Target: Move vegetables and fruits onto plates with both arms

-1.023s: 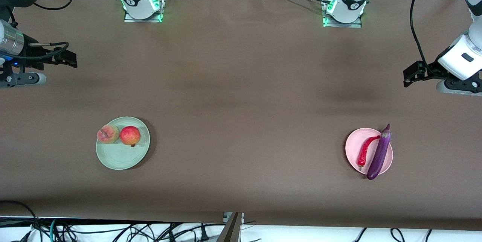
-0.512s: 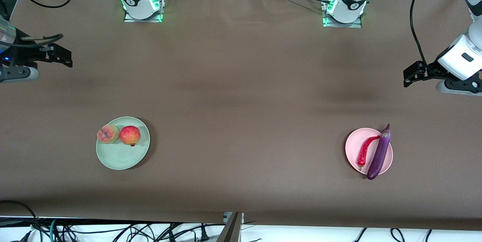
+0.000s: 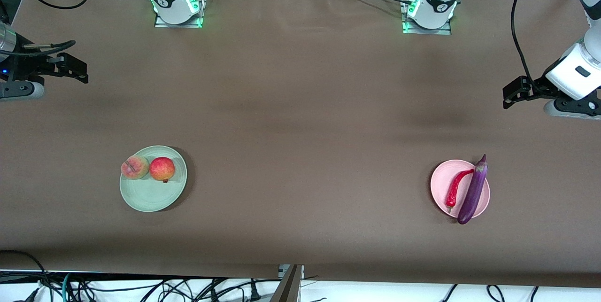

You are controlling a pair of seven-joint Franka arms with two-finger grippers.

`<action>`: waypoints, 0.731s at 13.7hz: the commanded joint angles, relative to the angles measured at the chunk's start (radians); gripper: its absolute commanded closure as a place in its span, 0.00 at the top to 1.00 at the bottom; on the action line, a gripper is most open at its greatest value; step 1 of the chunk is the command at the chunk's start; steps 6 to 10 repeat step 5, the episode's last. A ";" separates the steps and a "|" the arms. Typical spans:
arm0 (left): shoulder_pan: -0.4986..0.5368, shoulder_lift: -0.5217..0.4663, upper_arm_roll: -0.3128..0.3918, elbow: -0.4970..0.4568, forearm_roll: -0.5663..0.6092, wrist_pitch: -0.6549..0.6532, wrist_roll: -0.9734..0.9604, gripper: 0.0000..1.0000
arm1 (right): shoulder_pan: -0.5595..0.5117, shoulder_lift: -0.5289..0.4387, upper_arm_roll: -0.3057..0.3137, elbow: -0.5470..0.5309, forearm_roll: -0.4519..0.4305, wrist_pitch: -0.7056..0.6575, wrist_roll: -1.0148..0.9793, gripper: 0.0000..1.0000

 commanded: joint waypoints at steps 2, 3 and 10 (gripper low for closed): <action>0.004 -0.012 0.003 0.005 -0.023 -0.017 0.015 1.00 | 0.001 -0.002 -0.001 0.003 0.023 0.003 0.001 1.00; 0.004 -0.012 0.003 0.005 -0.023 -0.017 0.015 1.00 | 0.001 -0.001 -0.001 0.003 0.023 0.003 0.001 1.00; 0.004 -0.012 0.003 0.003 -0.023 -0.017 0.015 1.00 | 0.001 0.004 -0.001 0.003 0.023 0.004 0.000 1.00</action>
